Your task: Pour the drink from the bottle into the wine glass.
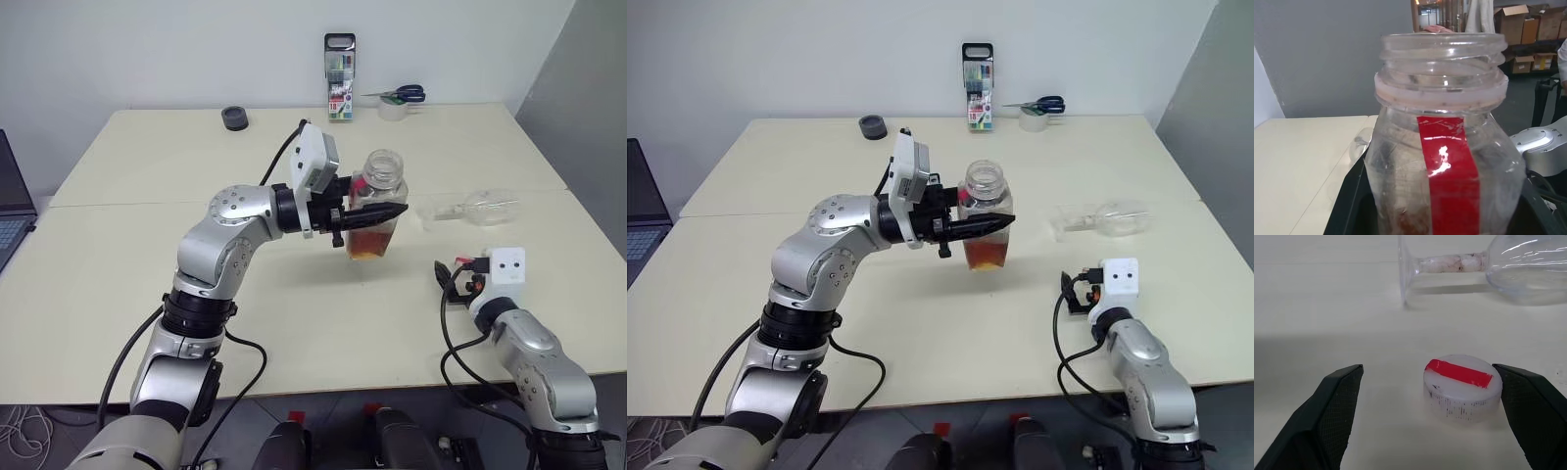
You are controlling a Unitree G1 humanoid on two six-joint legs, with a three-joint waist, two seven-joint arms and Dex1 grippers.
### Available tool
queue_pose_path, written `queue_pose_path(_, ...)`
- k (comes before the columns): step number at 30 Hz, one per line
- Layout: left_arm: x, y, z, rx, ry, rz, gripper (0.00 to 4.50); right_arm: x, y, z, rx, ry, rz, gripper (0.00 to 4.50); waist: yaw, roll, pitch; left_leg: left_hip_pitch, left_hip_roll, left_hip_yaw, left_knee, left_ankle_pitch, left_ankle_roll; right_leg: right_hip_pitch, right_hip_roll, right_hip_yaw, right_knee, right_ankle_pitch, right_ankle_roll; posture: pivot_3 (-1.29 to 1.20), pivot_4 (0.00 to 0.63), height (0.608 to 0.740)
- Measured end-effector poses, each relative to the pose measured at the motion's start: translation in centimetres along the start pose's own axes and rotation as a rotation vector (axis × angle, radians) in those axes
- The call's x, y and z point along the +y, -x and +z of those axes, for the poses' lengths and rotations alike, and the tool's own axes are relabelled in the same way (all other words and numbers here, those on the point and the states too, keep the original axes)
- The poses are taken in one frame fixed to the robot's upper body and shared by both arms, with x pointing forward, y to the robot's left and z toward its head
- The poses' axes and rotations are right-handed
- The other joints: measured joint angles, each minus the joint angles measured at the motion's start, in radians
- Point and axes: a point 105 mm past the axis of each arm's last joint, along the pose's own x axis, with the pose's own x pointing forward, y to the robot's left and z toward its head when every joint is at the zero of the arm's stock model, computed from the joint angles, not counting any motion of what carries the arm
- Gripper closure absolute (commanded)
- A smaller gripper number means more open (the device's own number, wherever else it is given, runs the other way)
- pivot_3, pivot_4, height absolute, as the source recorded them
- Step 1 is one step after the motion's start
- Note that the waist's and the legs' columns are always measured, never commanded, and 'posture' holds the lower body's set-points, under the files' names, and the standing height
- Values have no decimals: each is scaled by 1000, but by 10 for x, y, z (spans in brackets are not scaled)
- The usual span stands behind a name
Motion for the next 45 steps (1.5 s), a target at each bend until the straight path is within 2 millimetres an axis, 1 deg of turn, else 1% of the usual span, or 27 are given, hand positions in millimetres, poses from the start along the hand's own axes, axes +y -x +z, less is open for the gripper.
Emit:
queue_pose_path(3,0,0,0,0,0,0,2735,1,-1,4,-11,2,1,41,0,0,0,0,0,0,0,0,0,0,0,0,0,0,0,0,150,740)
queue_pose_path(6,0,0,0,0,0,-1,2735,-4,-2,9,-36,-79,-52,41,0,0,0,0,0,-1,0,0,0,0,0,0,0,0,0,0,150,740)
queue_pose_path(8,0,0,0,1,0,-1,2735,-5,-2,10,-26,-38,-32,41,0,0,0,0,-1,0,0,0,0,0,0,0,0,0,0,0,150,740)
queue_pose_path(11,0,0,0,0,0,-2,2735,-12,-4,15,-41,-68,-67,41,0,0,0,0,0,0,0,0,0,0,0,0,0,0,0,0,150,740)
queue_pose_path(15,0,0,0,1,-1,-1,2735,-24,-3,22,-56,-37,-93,41,-1,0,0,0,0,0,0,0,0,0,0,0,0,0,0,0,150,740)
queue_pose_path(18,0,0,0,2,-1,0,2735,-25,-3,26,-63,0,-75,41,-1,0,0,0,0,0,0,0,0,0,0,0,0,0,0,0,150,740)
queue_pose_path(20,1,1,-1,7,-5,8,2735,-23,0,33,-77,50,-34,41,-1,0,0,0,0,0,0,0,0,0,0,0,0,0,0,0,150,740)
queue_pose_path(22,6,3,-3,32,-27,46,2735,-12,7,43,-99,117,62,41,-1,0,0,0,0,0,0,0,0,0,0,0,0,0,0,0,150,740)
queue_pose_path(23,11,5,-5,47,-43,82,2735,-2,13,48,-108,158,147,41,-1,0,0,0,0,0,0,0,0,0,0,-1,0,0,0,0,150,740)
queue_pose_path(24,18,7,-8,63,-52,130,2735,11,21,54,-118,195,251,41,-1,1,0,0,0,0,0,0,0,0,0,0,0,0,0,0,150,740)
queue_pose_path(27,41,15,-21,110,-53,293,2735,52,54,81,-173,326,583,41,-1,0,0,1,0,-2,1,-1,1,3,0,-3,-1,0,0,0,150,740)
queue_pose_path(29,53,20,-27,132,-60,384,2735,65,67,89,-170,368,720,41,0,0,0,1,0,-3,1,-1,2,4,0,-3,-2,0,0,0,150,740)
queue_pose_path(30,61,25,-30,147,-63,440,2735,69,70,93,-160,360,770,41,0,-1,0,1,0,-3,2,-1,2,4,0,-3,-1,0,0,0,150,740)
queue_pose_path(32,76,35,-33,170,-73,553,2735,75,71,112,-194,328,830,41,-2,-1,1,1,0,-3,2,-1,2,3,0,-2,-1,0,0,0,150,740)
queue_pose_path(34,95,46,-34,177,-71,695,2735,82,69,142,-263,310,872,41,-1,-1,1,1,0,-3,2,0,0,3,-1,-3,0,0,0,0,150,740)
queue_pose_path(35,100,52,-35,182,-76,746,2735,85,70,152,-287,308,881,41,0,-1,1,1,0,-4,1,0,0,3,-2,-3,-1,0,0,0,150,740)
queue_pose_path(37,117,75,-40,191,-78,904,2735,90,68,170,-322,278,898,41,1,-1,1,-1,0,-4,1,0,0,1,-4,-3,-1,0,0,0,150,740)
queue_pose_path(40,129,98,-50,210,-76,1042,2735,95,62,176,-325,230,910,41,5,-1,1,-2,-1,-4,1,0,0,0,-7,-3,-2,0,0,0,150,740)
queue_pose_path(45,137,117,-63,158,-51,1183,2735,105,58,173,-299,188,950,41,20,-1,1,-4,-2,-2,1,0,0,-1,-9,-3,-3,0,0,0,150,740)
